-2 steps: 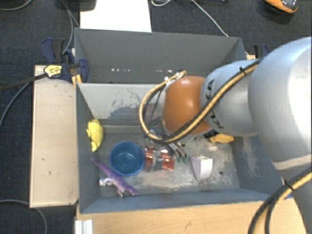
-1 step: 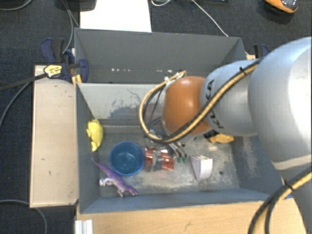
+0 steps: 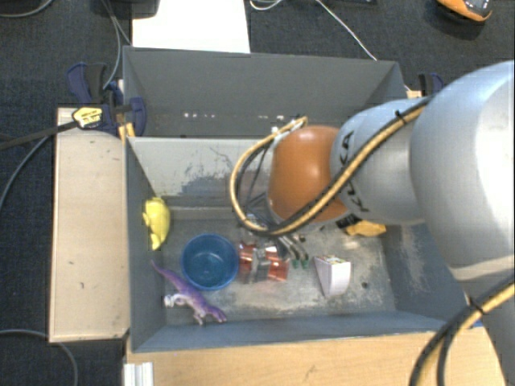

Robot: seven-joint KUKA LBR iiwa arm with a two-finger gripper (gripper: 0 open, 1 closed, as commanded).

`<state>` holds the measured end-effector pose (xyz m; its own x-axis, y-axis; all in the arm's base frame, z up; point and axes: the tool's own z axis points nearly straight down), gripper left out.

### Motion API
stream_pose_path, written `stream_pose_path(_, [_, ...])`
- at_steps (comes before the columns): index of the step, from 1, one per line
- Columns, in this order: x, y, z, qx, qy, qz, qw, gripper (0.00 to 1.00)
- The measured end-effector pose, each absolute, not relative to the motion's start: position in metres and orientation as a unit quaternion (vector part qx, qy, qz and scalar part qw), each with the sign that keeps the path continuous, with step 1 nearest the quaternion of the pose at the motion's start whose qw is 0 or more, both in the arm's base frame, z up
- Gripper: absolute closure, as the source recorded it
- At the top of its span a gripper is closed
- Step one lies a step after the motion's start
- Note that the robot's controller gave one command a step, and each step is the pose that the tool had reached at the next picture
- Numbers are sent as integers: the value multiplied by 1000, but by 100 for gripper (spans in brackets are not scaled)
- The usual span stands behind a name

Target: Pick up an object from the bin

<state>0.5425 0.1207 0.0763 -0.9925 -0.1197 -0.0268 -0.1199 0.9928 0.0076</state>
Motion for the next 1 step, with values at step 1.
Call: stream_pose_path(1, [543,121,76,-61,998,5,13,100])
